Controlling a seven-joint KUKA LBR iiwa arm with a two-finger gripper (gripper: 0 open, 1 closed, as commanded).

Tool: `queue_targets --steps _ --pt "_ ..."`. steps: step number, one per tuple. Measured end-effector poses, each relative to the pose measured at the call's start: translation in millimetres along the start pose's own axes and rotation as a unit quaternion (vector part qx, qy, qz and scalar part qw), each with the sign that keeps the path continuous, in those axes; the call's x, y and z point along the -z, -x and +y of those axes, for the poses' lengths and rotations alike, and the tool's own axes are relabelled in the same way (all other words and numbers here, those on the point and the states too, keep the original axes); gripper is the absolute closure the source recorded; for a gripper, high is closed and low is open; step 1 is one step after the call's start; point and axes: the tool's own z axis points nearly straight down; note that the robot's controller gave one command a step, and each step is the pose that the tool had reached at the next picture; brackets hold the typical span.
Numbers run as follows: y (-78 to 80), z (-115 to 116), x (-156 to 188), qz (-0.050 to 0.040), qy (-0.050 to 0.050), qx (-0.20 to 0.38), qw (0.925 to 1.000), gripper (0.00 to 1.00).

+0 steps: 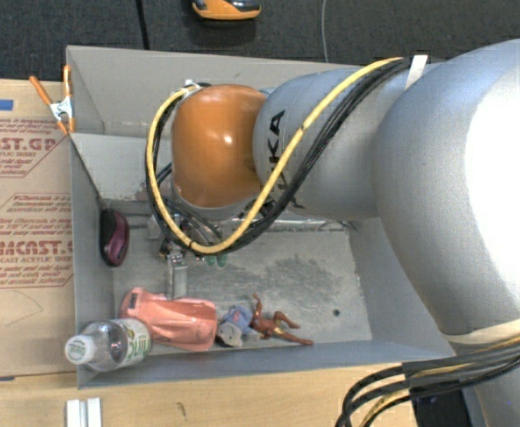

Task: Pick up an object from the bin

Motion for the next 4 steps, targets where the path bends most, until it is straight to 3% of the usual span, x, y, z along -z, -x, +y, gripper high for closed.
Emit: queue_targets --steps 1,2,3,4 --pt "-70.0 4 -1 0.0045 -0.001 0.049 0.9988 0.0" --pt "-67.3 26 -30 -0.0001 0.0 0.08 0.9968 0.0" --pt "-69.6 2 -70 0.0004 0.0 -0.028 0.9996 0.0" --pt "-68.0 -3 -80 -0.0104 0.002 0.012 0.9999 1.0"
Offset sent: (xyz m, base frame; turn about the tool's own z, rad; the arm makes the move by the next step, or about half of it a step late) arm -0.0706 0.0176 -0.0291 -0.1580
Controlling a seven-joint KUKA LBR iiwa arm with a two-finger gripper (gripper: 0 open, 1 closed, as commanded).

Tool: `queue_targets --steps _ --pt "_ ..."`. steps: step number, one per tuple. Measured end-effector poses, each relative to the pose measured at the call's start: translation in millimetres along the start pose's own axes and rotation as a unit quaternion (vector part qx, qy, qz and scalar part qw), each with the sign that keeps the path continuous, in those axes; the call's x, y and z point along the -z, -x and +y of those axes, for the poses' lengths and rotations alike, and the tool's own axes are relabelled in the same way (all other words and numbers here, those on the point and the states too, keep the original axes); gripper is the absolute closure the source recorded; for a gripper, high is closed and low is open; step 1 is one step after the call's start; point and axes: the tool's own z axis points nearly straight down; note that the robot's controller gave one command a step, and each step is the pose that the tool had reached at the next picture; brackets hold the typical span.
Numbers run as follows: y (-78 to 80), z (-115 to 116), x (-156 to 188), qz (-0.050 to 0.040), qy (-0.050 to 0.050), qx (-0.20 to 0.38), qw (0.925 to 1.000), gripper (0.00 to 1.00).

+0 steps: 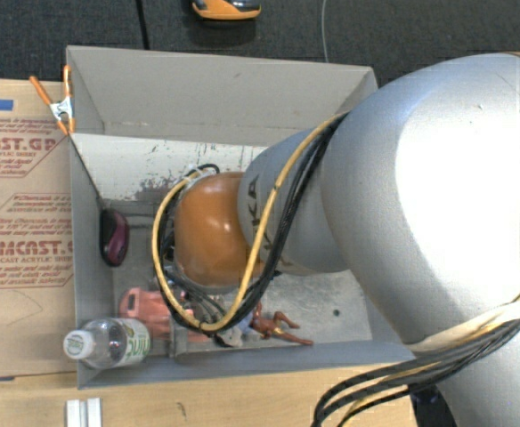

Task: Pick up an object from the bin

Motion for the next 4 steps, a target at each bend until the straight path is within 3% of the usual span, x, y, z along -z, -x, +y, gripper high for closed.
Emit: queue_targets --steps 2,4 --pt "-0.1 1 3 0.0005 0.0 0.01 0.9999 1.0" --pt "-4.4 0 28 0.0147 -0.003 0.009 0.9998 1.0"
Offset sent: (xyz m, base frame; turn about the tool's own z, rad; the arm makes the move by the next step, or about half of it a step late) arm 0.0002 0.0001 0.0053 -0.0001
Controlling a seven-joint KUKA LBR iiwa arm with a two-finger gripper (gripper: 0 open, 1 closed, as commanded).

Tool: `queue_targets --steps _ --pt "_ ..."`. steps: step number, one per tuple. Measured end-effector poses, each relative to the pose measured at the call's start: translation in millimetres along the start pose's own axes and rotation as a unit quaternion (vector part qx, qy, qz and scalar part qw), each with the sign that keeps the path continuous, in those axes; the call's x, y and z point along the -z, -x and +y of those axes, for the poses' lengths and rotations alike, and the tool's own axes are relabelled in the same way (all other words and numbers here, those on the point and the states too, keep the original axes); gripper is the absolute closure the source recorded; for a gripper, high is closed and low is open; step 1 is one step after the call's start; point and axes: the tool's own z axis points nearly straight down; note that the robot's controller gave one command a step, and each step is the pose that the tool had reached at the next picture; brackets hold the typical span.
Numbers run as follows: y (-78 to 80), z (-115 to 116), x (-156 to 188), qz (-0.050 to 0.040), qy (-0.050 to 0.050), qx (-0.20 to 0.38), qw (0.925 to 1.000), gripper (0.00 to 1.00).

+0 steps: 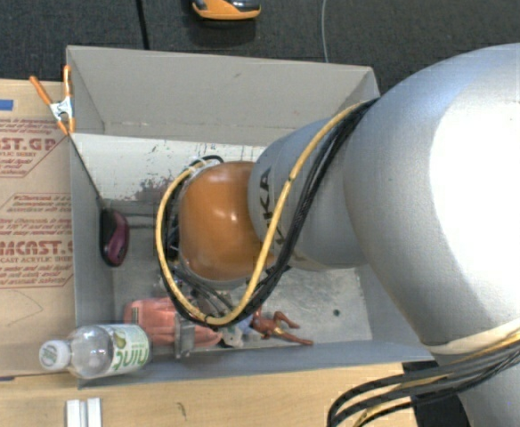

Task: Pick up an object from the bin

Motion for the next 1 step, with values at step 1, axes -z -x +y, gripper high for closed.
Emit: queue_targets --steps 1 --pt "-0.3 0.1 19.1 0.0006 0.0 0.0 1.0 1.0"
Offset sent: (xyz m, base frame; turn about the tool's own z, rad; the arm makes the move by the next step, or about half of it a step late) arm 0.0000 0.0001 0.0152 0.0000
